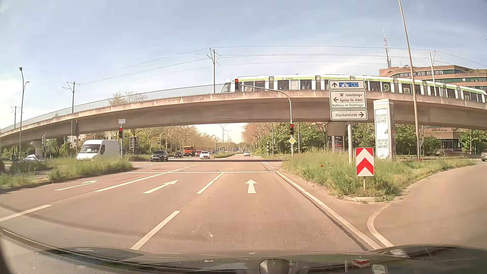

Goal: Follow the waypoints while adhering to traffic rules and regulations

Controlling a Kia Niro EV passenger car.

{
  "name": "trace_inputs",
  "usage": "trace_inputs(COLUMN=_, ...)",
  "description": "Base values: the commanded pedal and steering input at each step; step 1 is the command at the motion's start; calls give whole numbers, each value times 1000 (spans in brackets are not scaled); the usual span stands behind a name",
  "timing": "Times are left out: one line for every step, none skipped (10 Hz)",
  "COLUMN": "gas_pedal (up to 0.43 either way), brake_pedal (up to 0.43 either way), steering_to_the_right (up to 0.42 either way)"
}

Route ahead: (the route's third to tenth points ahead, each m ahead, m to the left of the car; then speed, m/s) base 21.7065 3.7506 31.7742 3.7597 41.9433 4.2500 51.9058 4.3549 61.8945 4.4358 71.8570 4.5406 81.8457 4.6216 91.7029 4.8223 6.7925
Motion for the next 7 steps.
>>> trace_inputs(gas_pedal=0, brake_pedal=177, steering_to_the_right=-4)
trace_inputs(gas_pedal=0, brake_pedal=183, steering_to_the_right=-4)
trace_inputs(gas_pedal=0, brake_pedal=189, steering_to_the_right=-4)
trace_inputs(gas_pedal=0, brake_pedal=183, steering_to_the_right=-3)
trace_inputs(gas_pedal=0, brake_pedal=189, steering_to_the_right=-1)
trace_inputs(gas_pedal=0, brake_pedal=195, steering_to_the_right=-1)
trace_inputs(gas_pedal=0, brake_pedal=195, steering_to_the_right=-1)
